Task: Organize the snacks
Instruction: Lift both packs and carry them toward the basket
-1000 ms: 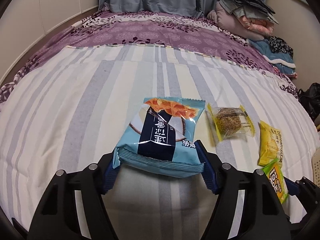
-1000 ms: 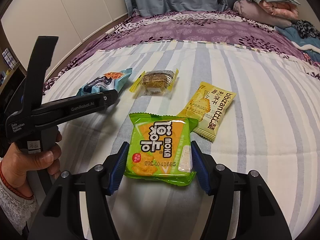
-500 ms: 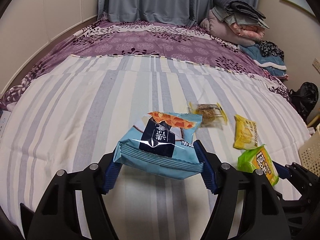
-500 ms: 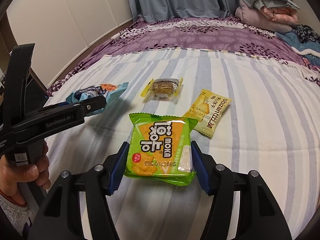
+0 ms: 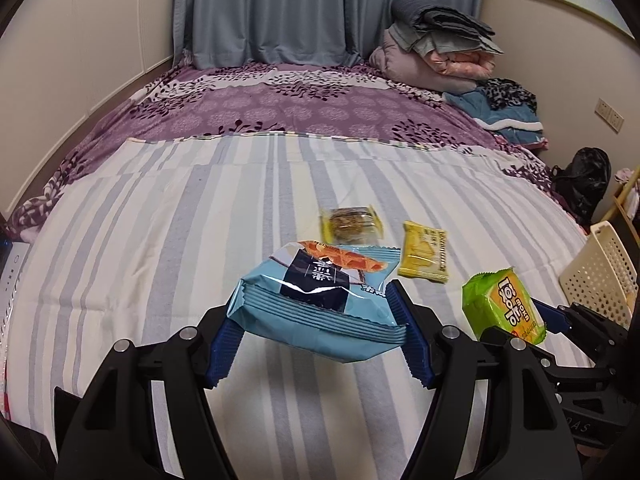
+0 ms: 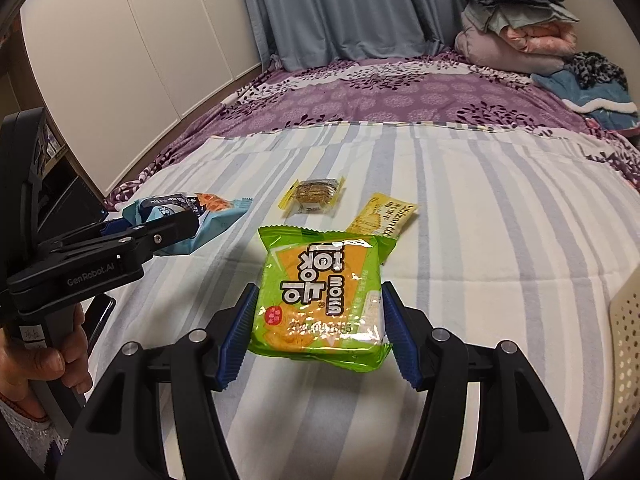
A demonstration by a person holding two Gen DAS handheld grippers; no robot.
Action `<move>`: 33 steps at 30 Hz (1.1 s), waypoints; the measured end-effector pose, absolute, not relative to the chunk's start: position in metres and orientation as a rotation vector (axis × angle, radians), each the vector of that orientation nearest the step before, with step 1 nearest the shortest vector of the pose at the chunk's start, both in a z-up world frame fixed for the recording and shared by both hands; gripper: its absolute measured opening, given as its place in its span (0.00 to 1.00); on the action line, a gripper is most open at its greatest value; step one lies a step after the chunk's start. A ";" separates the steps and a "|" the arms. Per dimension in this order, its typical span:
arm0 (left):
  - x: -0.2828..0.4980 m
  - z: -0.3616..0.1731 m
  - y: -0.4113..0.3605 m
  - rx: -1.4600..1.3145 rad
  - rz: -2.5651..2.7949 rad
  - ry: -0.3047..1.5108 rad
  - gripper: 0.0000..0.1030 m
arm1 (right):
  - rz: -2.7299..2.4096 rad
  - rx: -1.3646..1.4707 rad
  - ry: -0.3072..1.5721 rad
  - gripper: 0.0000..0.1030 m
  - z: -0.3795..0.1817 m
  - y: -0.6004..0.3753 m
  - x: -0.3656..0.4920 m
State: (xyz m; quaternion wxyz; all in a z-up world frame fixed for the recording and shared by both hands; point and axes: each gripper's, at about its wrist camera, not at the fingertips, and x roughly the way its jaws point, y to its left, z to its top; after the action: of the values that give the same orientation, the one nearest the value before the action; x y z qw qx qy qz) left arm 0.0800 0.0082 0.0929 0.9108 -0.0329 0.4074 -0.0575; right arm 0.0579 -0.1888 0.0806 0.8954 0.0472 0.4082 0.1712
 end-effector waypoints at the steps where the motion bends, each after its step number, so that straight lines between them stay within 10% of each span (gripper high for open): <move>1: 0.078 0.095 0.005 -0.065 -0.124 0.838 0.67 | 0.351 0.102 0.840 0.59 0.083 -0.193 0.055; 33: 0.030 0.163 -0.128 0.112 -0.340 0.718 0.67 | 0.084 0.273 0.611 0.59 0.145 -0.355 -0.031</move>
State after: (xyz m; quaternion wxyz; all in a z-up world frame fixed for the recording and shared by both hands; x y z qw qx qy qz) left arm 0.0301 -0.1283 0.1634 0.9207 0.0544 0.3494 -0.1653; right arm -0.0306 -0.3546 0.1452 0.9437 0.1340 0.2998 0.0413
